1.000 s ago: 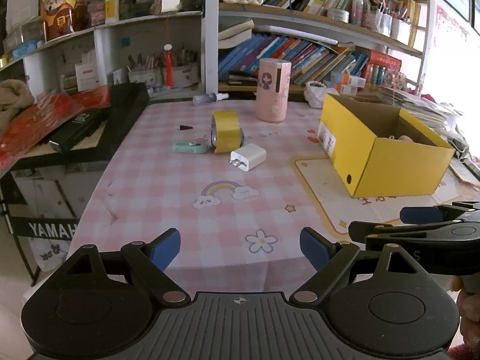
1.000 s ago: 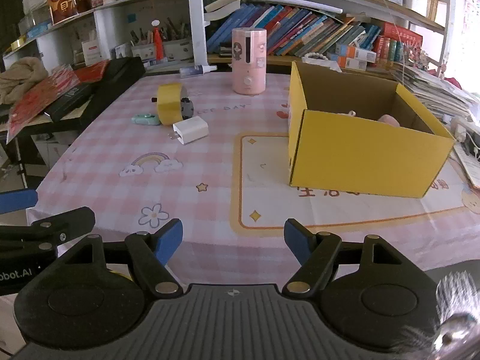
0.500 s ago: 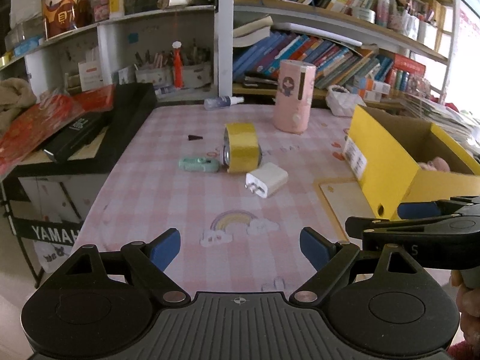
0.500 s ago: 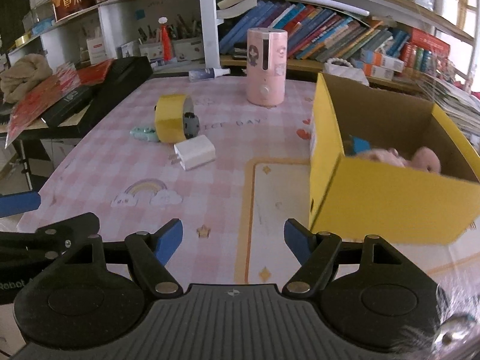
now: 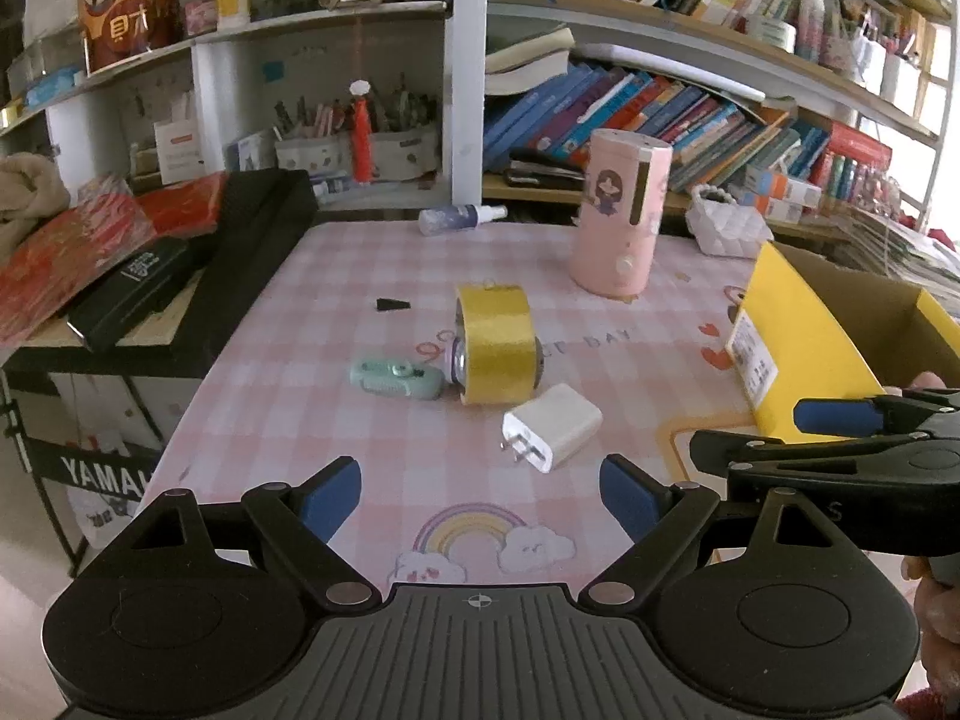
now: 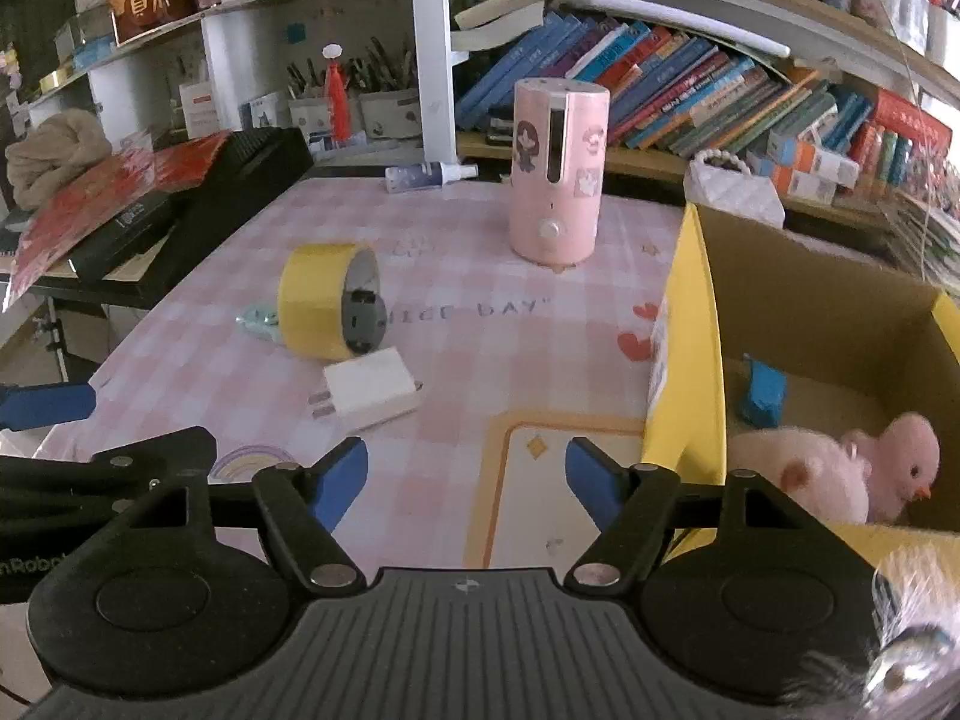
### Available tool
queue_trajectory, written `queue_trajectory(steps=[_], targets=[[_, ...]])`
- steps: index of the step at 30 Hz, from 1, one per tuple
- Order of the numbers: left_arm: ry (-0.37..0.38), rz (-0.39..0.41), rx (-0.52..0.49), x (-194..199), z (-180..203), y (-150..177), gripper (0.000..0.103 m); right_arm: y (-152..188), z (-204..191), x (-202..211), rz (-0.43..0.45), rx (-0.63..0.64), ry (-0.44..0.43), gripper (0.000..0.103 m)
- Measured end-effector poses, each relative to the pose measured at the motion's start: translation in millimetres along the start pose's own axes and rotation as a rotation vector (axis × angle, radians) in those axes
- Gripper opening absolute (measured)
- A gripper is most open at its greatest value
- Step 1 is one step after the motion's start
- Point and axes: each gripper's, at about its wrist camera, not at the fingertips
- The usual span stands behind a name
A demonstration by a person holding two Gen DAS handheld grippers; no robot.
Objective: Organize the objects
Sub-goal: 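Move both tools toward the yellow tape roll and white charger block, then grasp the yellow tape roll with the left tool while the right tool grasps the white charger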
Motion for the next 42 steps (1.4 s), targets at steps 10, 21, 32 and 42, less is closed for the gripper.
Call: queue_trajectory(steps=[10,21,32,42], targets=[[-0.029,0.011,0.026,-13.3,-7.0,-14.0,0.089,-20.1,-1.3,-15.5,0.025,0.023,0.004,0.071],[-0.016,0.005,0.027,-29.3,-7.8,-21.9,0.089,-28.8,27.1,-35.8,0.032,-0.064,0.225,0.068],[-0.026,0.031,0.081,-50.6,-30.9,-55.1,0.089,-21.7,-27.1,-43.8,0.091,0.255,-0.025,0.073],[0.003,-0.099,0.003,-113.6,-23.3,-74.5,0.088,-14.9,-62.5,-101.4,-0.032,0.319,-0.150,0.073]])
Point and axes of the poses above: each gripper's, at about its wrist camera, not at the fingertips, and x roughly against the way its jaws point, z to its right, y to its underside, and after that the axes turned 13 degrees about y, right-handed
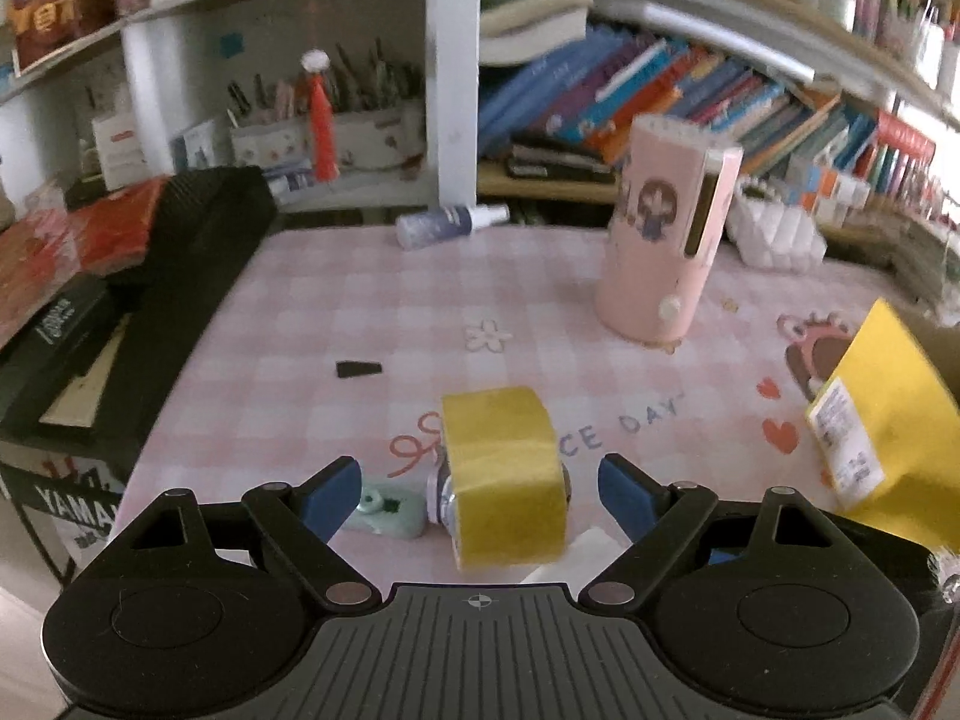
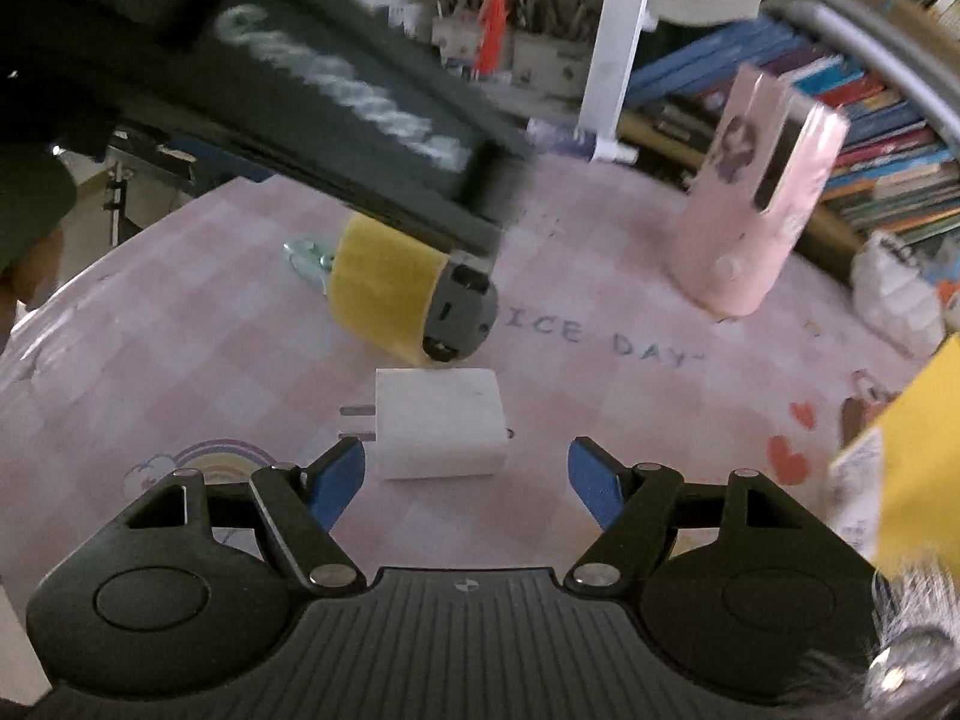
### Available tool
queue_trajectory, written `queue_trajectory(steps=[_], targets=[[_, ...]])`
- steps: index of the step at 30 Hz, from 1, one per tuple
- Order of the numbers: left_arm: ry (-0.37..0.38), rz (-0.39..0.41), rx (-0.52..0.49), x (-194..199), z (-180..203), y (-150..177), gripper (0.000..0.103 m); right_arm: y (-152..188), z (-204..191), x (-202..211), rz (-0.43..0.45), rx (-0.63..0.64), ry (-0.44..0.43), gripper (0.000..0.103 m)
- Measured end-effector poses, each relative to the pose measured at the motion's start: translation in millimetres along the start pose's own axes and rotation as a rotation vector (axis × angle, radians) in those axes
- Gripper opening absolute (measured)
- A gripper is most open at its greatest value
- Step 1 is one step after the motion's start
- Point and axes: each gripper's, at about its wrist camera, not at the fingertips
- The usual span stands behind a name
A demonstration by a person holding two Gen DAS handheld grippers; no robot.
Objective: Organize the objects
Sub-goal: 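Grasp the yellow tape roll with the left tool while the right tool grasps the white charger, then lift the tape roll and white charger and carry them toward the yellow box with both tools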
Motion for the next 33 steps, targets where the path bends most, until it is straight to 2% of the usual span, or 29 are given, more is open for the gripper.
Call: queue_trajectory(steps=[4,7,8,9,11,12,13,20,24,25,29,32,33], targets=[[0.001,-0.050,0.001,-21.2,1.0,-1.4,0.088,-1.2,-1.1,-12.9,-0.014,-0.004,-0.038,0.073],[-0.017,-0.078,-0.018,-34.6,3.4,-1.0,0.084,-0.4,-0.3,-16.2,-0.003,-0.014,-0.077,0.066],[-0.019,-0.089,-0.021,-38.4,3.8,-0.8,0.075,-0.1,0.3,-16.5,0.002,-0.014,-0.099,0.061],[-0.017,-0.103,-0.022,-42.3,3.6,-0.6,0.063,0.4,0.8,-15.5,0.014,-0.012,-0.116,0.051],[-0.017,-0.100,-0.023,-45.3,4.4,-1.0,0.058,1.4,0.7,-13.5,0.024,0.008,-0.117,0.049],[-0.017,-0.093,-0.023,-44.8,4.8,-2.7,0.047,2.3,2.1,-12.4,0.022,0.012,-0.118,0.049],[-0.018,-0.080,-0.025,-43.0,5.5,-4.3,0.041,3.6,4.0,-10.8,0.020,0.014,-0.114,0.049],[0.102,-0.019,0.060,-24.3,7.9,-10.2,0.039,11.1,25.3,-1.3,-0.032,-0.033,-0.039,0.049],[0.295,0.079,0.248,-1.1,-0.8,-8.8,0.038,16.7,42.1,6.6,-0.058,-0.091,0.004,0.049],[0.319,0.088,0.283,0.6,-3.4,-8.2,0.038,17.8,47.5,8.6,-0.059,-0.106,0.013,0.049],[0.324,0.112,0.274,10.5,0.1,-7.0,0.038,21.9,62.3,16.0,-0.084,-0.169,0.039,0.048],[0.423,0.187,0.362,24.7,-8.3,-3.2,0.038,25.5,65.7,19.2,-0.104,-0.194,0.051,0.048],[0.432,0.196,0.377,27.3,-10.1,-2.0,0.038,26.5,67.0,21.3,-0.105,-0.201,0.057,0.048]])
Point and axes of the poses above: each gripper's, at about its wrist camera, not at the fingertips, and x roughly against the way its jaws point, z to its right, y to its underside, and after that the axes turned 13 degrees about y, right-handed
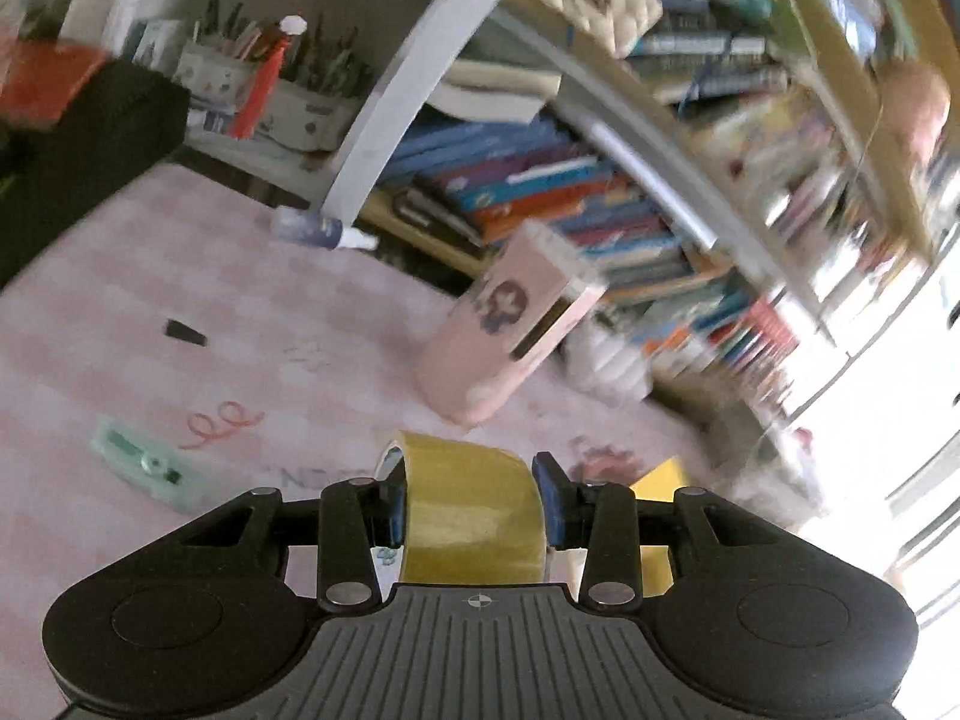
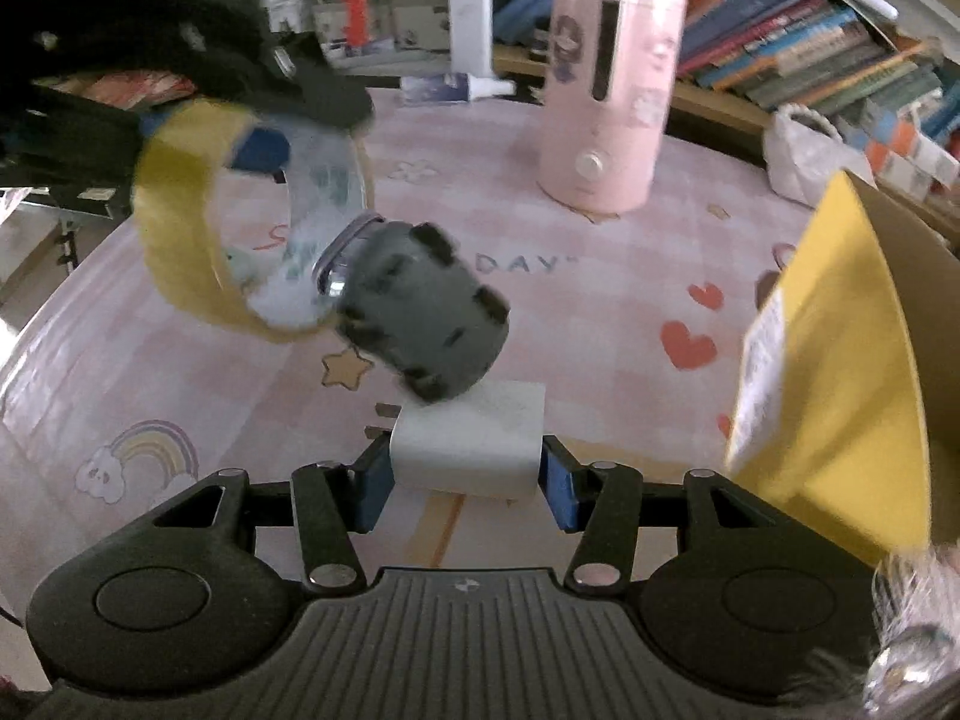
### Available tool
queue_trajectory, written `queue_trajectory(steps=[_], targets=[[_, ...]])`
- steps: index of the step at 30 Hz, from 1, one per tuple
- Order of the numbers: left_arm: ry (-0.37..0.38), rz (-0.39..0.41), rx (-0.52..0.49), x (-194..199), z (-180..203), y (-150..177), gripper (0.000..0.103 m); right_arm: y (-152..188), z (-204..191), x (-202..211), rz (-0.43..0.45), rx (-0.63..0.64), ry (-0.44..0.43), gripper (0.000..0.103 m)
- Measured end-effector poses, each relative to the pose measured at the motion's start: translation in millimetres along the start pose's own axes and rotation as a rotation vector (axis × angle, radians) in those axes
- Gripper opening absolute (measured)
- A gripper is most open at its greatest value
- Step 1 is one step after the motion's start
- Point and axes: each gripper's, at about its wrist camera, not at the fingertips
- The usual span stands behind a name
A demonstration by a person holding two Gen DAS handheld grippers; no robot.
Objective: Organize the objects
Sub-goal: 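Lift the tape roll and white charger and carry them toward the yellow box with both tools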
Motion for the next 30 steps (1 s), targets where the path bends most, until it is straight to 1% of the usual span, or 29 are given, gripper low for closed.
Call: queue_trajectory(steps=[1,3,6,8,11,13,15,17,19,26,30], targets=[[-0.007,-0.001,0.001,1.5,-1.5,0.6,0.038,1.0,1.9,2.3,0.004,-0.004,0.009,0.048],[-0.041,-0.011,0.001,4.3,-4.9,3.5,0.038,0.4,-2.4,8.2,0.041,0.007,0.033,0.048],[-0.067,-0.015,0.009,13.0,-9.5,10.4,0.038,0.6,-8.9,18.3,0.086,0.045,0.024,0.048],[-0.092,-0.019,-0.012,17.9,-9.1,14.2,0.038,0.8,-12.1,16.8,0.060,0.062,0.023,0.048],[-0.098,-0.009,-0.015,27.5,-10.1,17.4,0.038,1.7,-10.1,13.0,0.018,0.042,0.011,0.048],[-0.102,0.011,-0.019,35.5,-8.8,18.2,0.038,1.5,-9.6,17.5,0.027,0.027,0.006,0.048],[-0.074,0.046,-0.031,46.4,-4.0,17.2,0.038,1.1,-10.5,22.6,0.046,0.024,0.007,0.048],[-0.061,0.065,-0.060,52.9,2.0,15.1,0.038,1.2,-12.0,27.3,0.057,0.022,0.013,0.048],[-0.073,0.061,-0.075,57.1,3.7,15.1,0.038,2.3,-11.5,31.3,0.060,0.011,0.016,0.048],[-0.137,0.038,-0.053,72.5,-4.3,29.8,0.038,1.5,-1.7,54.5,0.088,-0.057,0.013,0.048],[-0.137,0.042,-0.043,85.2,-5.3,38.9,0.038,9.5,-2.3,64.0,0.084,-0.067,0.020,0.048]])
Point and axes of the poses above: each gripper's, at about its wrist camera, not at the fingertips, and x roughly against the way its jaws point, z to its right, y to its underside, and after that the axes turned 13 degrees about y, right-handed
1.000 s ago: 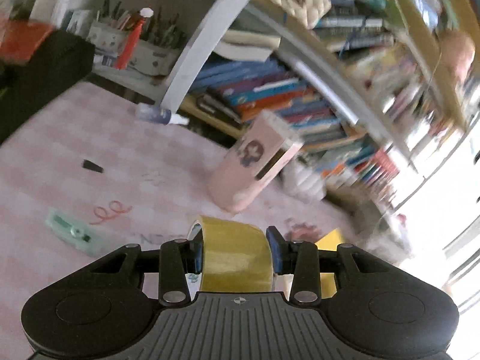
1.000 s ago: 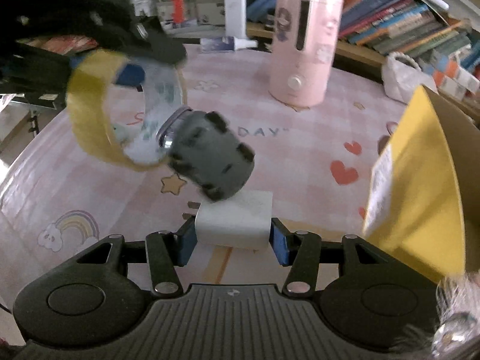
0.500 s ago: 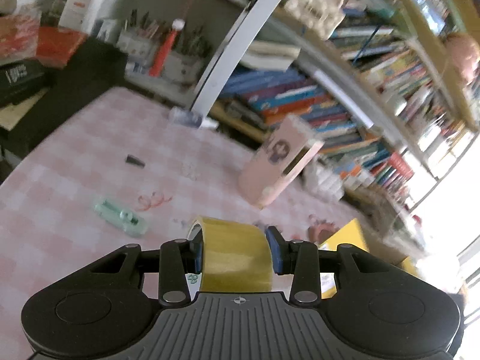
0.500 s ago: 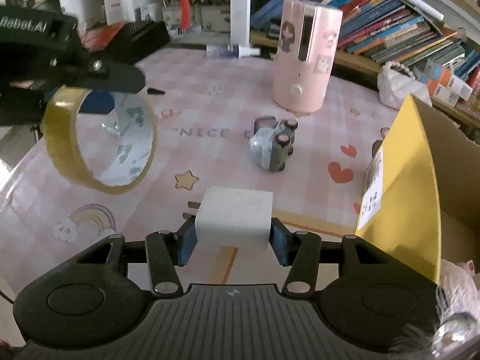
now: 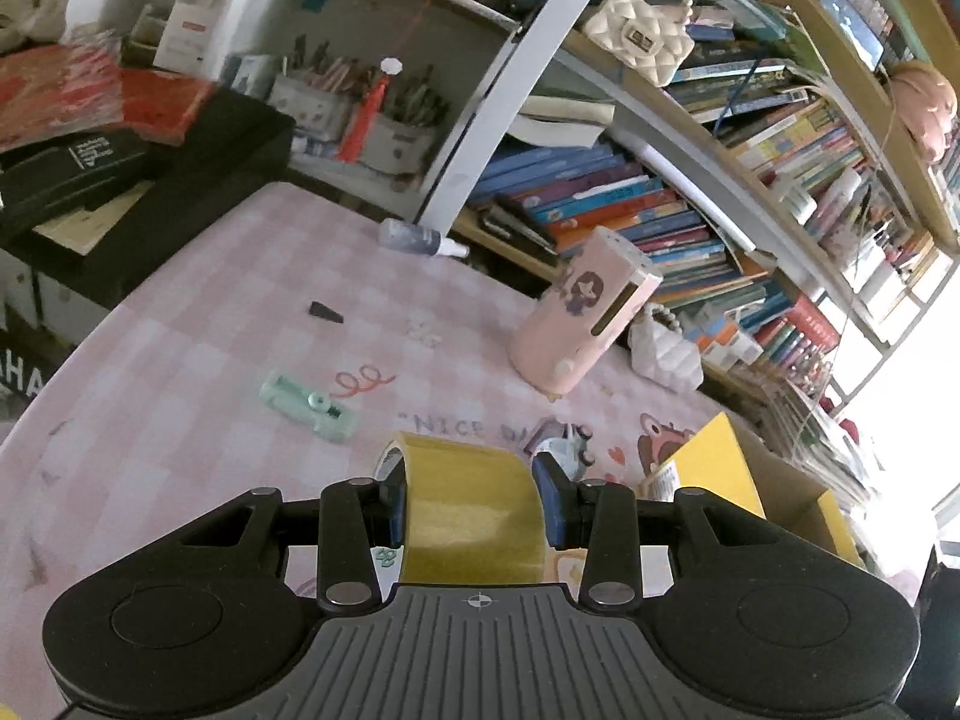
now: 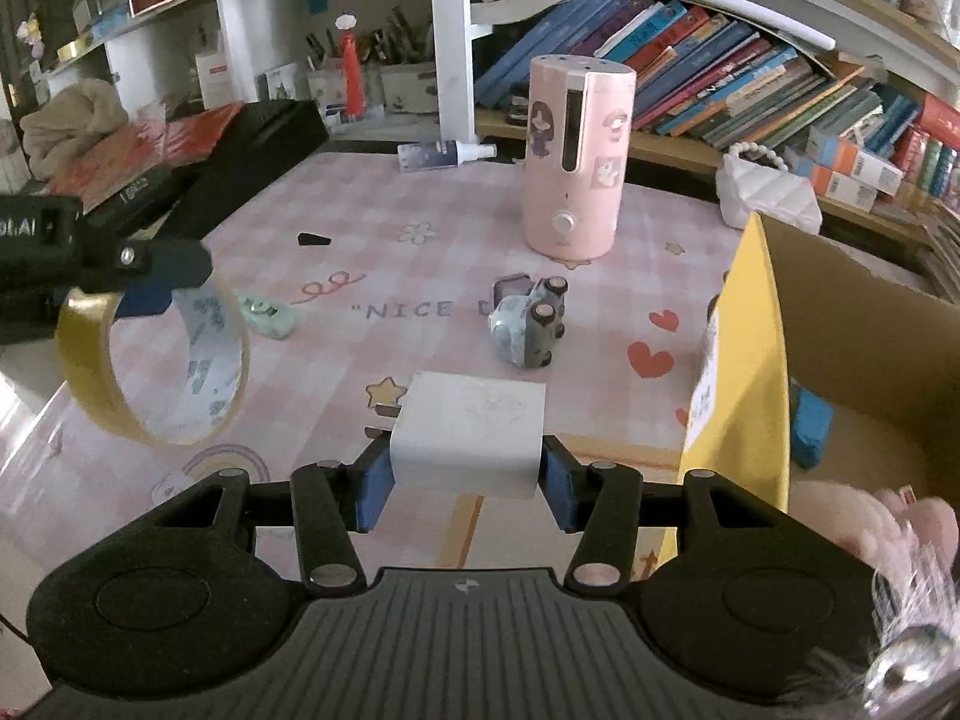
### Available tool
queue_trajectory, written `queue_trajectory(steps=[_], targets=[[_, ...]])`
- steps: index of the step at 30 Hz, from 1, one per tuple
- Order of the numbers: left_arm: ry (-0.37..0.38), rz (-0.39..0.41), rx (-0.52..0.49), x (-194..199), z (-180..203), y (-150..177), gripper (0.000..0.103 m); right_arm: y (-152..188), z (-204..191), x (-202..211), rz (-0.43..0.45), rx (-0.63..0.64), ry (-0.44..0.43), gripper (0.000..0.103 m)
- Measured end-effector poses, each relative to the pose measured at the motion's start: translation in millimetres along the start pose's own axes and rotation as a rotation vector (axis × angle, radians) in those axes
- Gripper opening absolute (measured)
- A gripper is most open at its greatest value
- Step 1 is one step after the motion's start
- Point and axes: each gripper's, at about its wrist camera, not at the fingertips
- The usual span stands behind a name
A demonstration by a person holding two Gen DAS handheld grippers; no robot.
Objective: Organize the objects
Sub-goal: 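Lift the tape roll and white charger and carry them toward the yellow box with both tools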
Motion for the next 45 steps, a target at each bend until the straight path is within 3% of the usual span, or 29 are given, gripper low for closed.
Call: queue_trajectory(steps=[16,31,45], targets=[[0.037,0.032,-0.034,68.9,12.8,32.5,0.038,29.9,-13.9,58.9,0.047,-0.056,0.016,0.048],[0.075,-0.027,-0.065,112.6,17.3,68.3,0.038,83.0,-26.6,107.0,0.023,-0.130,0.062,0.048],[0.113,-0.083,-0.097,124.7,26.4,91.3,0.038,118.5,-26.2,135.0,0.014,-0.184,0.100,0.048]])
Point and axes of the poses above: each gripper's, at about its wrist camera, not at the fingertips, and x roughly against the way its jaws point, z to its right, y to its underside, and after that the axes turned 13 degrees about y, right-handed
